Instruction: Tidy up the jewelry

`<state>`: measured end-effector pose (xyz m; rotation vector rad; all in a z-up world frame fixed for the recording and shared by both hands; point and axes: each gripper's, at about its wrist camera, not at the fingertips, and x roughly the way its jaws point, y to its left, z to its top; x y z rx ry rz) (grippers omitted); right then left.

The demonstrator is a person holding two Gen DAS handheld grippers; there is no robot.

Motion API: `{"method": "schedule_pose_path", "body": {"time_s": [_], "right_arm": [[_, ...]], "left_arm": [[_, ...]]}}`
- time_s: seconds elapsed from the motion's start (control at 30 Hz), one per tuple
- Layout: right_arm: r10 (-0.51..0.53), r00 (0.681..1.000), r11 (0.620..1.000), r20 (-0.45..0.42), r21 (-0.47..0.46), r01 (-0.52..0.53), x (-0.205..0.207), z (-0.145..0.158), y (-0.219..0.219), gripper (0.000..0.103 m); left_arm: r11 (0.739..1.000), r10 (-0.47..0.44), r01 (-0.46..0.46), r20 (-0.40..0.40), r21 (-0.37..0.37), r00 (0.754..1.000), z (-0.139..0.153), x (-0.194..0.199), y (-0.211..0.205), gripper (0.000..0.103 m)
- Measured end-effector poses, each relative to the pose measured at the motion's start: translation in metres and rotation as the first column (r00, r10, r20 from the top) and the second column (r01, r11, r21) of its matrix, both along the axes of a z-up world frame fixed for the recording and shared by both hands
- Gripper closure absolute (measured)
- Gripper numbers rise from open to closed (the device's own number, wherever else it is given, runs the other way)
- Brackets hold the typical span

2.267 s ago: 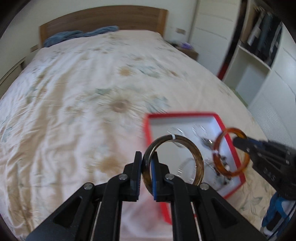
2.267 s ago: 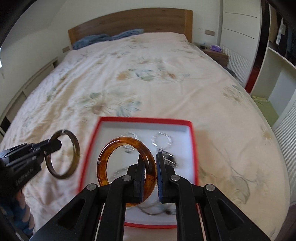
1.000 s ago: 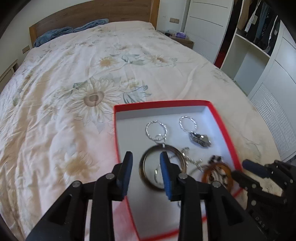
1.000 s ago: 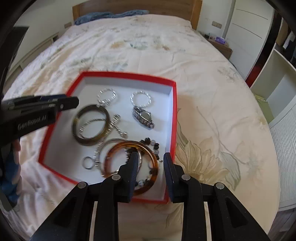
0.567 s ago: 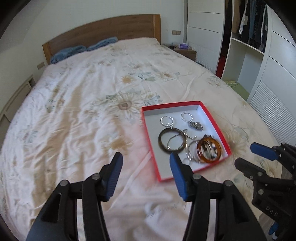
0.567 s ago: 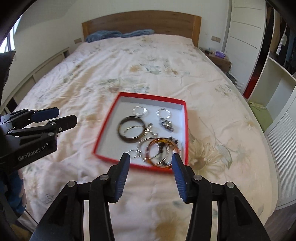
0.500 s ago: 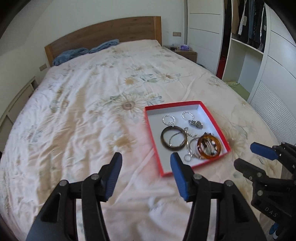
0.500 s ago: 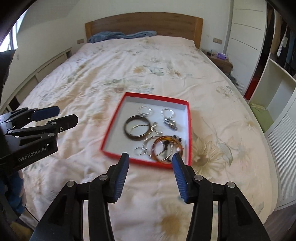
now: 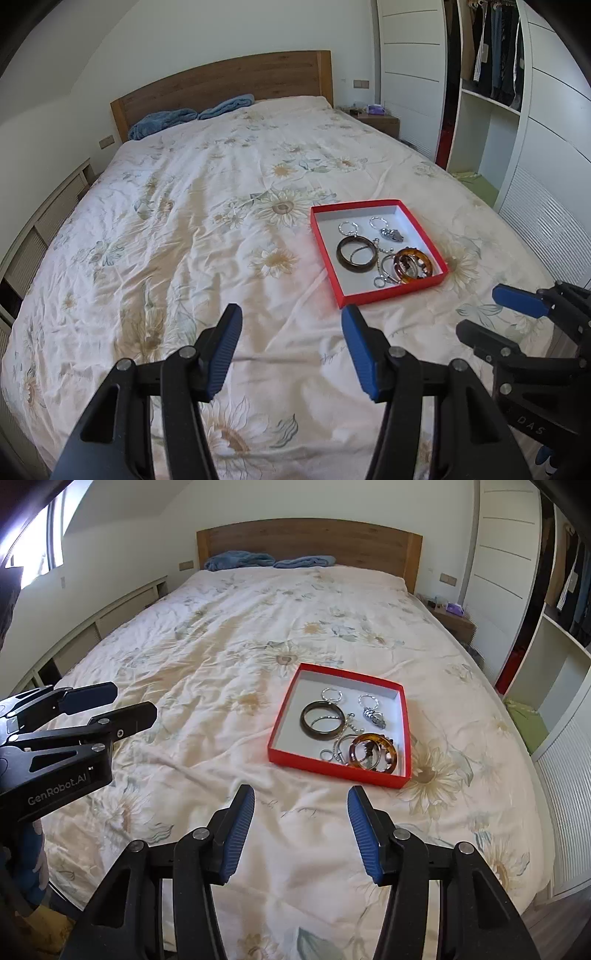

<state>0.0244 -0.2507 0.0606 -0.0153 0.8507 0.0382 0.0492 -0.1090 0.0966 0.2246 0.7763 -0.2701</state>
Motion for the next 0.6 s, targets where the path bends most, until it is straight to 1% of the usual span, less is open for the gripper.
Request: {"method": "schedule_pose_path", "body": {"time_s": [0.27, 0.6], "right_arm": [[0.010, 0.999, 1.000, 0.031, -0.013, -0.009, -0.025, 0.008, 0.013, 0.047], [0.008, 0.998, 1.000, 0.068, -0.021, -0.006, -0.053, 0.016, 0.025, 0.042]], "left_arm": [[1.000, 0.007, -0.007, 0.055, -0.003, 0.998, 0.015, -0.032, 0.010, 0.049], [1.000, 0.025, -0.025, 0.095, -0.006, 0.995, 0.026, -0.063, 0.027, 0.049]]}}
